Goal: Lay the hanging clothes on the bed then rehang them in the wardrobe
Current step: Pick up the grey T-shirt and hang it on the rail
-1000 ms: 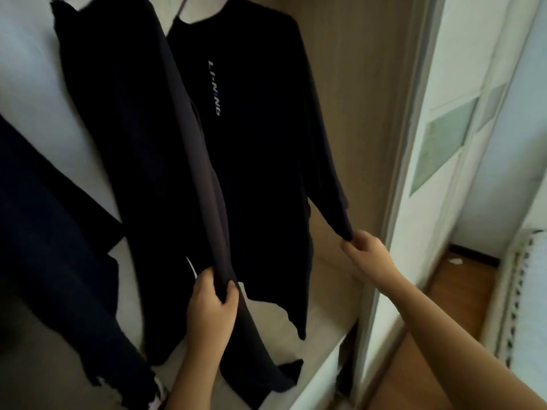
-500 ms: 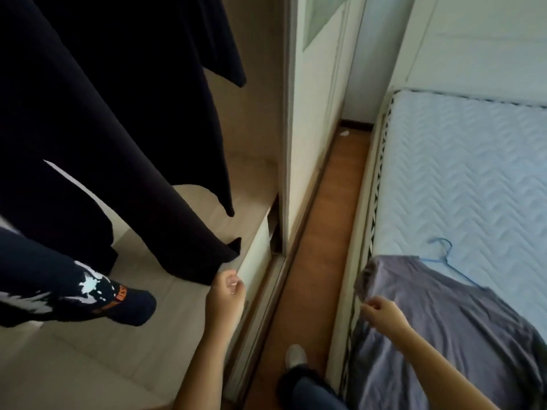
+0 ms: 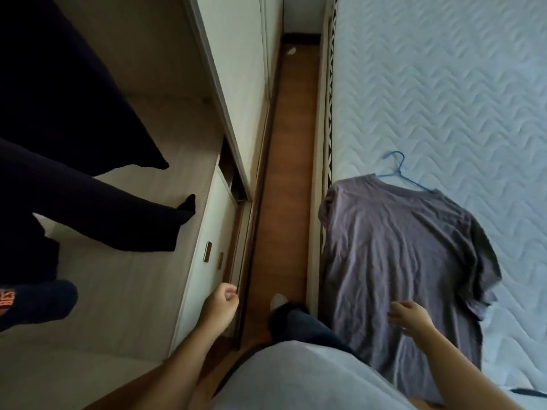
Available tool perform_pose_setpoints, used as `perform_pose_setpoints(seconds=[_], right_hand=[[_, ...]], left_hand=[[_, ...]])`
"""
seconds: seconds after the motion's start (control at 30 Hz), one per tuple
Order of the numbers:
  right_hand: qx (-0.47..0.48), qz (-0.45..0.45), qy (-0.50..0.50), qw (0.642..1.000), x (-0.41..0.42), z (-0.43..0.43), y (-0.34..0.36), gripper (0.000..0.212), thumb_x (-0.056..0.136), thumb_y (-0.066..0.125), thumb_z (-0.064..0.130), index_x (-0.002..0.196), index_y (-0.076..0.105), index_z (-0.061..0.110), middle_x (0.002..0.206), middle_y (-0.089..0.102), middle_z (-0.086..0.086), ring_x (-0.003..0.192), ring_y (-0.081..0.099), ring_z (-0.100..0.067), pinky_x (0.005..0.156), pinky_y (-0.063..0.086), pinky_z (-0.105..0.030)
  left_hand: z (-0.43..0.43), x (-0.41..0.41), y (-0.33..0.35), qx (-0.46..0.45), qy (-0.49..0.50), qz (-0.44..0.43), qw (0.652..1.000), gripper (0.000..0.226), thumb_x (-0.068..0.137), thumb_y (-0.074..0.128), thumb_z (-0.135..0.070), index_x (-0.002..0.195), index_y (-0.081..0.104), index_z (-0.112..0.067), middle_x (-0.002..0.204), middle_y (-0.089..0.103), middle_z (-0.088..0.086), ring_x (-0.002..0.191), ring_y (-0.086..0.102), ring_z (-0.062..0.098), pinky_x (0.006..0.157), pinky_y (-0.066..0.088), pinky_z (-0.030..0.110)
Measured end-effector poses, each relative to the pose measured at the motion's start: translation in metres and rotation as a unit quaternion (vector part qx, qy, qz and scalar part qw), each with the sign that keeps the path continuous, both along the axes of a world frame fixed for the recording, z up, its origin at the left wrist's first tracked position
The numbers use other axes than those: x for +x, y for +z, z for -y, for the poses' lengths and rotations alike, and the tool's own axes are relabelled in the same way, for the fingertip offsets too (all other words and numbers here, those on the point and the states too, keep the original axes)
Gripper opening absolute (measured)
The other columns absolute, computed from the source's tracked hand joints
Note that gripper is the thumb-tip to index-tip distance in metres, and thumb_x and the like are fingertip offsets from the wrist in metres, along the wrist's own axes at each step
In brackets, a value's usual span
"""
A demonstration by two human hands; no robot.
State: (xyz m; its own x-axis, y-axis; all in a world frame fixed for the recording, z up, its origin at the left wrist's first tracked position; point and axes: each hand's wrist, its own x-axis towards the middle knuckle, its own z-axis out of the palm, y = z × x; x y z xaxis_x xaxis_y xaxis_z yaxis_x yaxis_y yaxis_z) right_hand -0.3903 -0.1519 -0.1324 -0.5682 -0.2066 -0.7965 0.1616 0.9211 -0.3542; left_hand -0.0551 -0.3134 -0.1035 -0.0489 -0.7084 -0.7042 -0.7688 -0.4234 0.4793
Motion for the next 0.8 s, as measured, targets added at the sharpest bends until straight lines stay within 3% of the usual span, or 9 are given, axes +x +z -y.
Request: perform_pose_setpoints(seconds=[0.1,0.23,0.3,0.4,0.47,0.57,0.67,0.8], right_hand=[[0.008,0.019,0.029,0.999,0.018,0.003,-0.005,0.022,0.092,0.049,0.012,0.103,0.057,-0.005,0.078,0.06,-0.015,0.064,0.056,-0.027,0.056,0.039,-0.027],[-0.003,0.02,0.108,0.994,0.044,0.026,0.013,0.013,0.091,0.049,0.014,0.088,0.057,0.006,0.078,0.058,-0.012,0.065,0.053,-0.021,0.053,0.039,-0.022],[-0.018,0.011,0.124,0.992,0.051,0.035,0.017,0.011,0.09,0.052,0.016,0.086,0.058,0.008,0.078,0.058,-0.009,0.067,0.055,-0.021,0.066,0.049,-0.03],[-0.06,-0.002,0.122,0.991,0.069,0.031,0.018,0.007,0.089,0.053,0.018,0.086,0.057,0.013,0.087,0.063,-0.011,0.076,0.06,-0.023,0.082,0.052,-0.04],[-0.091,-0.004,0.103,0.991,0.09,0.02,0.028,0.011,0.09,0.052,0.017,0.095,0.057,0.01,0.088,0.063,-0.01,0.075,0.059,-0.02,0.073,0.054,-0.035],[-0.1,-0.002,0.069,0.993,0.115,-0.016,0.029,0.014,0.091,0.05,0.015,0.101,0.056,0.009,0.081,0.062,-0.004,0.069,0.058,-0.014,0.055,0.042,-0.021],[-0.087,-0.015,0.029,0.996,0.127,-0.076,0.021,0.013,0.089,0.051,0.015,0.097,0.06,0.008,0.083,0.066,-0.009,0.068,0.059,-0.016,0.058,0.043,-0.025],[-0.051,0.001,-0.113,0.992,0.128,-0.172,0.024,0.012,0.092,0.049,0.017,0.098,0.055,0.009,0.091,0.063,-0.013,0.073,0.059,-0.023,0.058,0.037,-0.026]], left_hand=[[0.011,0.003,-0.007,0.009,0.015,0.002,1.0,0.022,0.089,0.049,-0.011,0.111,0.054,-0.009,0.112,0.061,0.014,0.1,0.059,0.028,0.086,0.044,0.032],[0.01,0.005,-0.01,0.015,0.015,-0.016,1.0,0.024,0.09,0.047,-0.011,0.113,0.053,-0.008,0.11,0.061,0.013,0.096,0.06,0.026,0.083,0.044,0.031],[0.002,0.009,-0.012,0.017,0.005,-0.02,1.0,0.025,0.091,0.047,-0.01,0.114,0.053,-0.007,0.109,0.06,0.013,0.096,0.06,0.027,0.079,0.042,0.029],[-0.013,0.013,-0.014,0.023,0.0,-0.012,1.0,0.025,0.091,0.044,-0.01,0.114,0.054,-0.007,0.105,0.061,0.011,0.096,0.059,0.026,0.077,0.043,0.029],[-0.022,0.011,-0.015,0.028,-0.014,-0.003,1.0,0.024,0.091,0.043,-0.01,0.113,0.054,-0.007,0.108,0.061,0.013,0.093,0.057,0.024,0.076,0.043,0.029],[-0.039,0.007,-0.021,0.04,-0.078,0.016,0.996,0.02,0.091,0.043,-0.016,0.107,0.054,-0.013,0.103,0.061,0.01,0.092,0.058,0.024,0.075,0.045,0.03],[-0.062,0.013,-0.031,0.045,-0.126,0.024,0.991,0.019,0.09,0.043,-0.017,0.106,0.053,-0.015,0.098,0.06,0.008,0.093,0.058,0.025,0.078,0.045,0.032],[-0.097,0.03,-0.038,0.066,-0.112,0.016,0.991,0.023,0.09,0.042,-0.012,0.11,0.054,-0.008,0.098,0.062,0.013,0.094,0.06,0.029,0.079,0.045,0.033]])
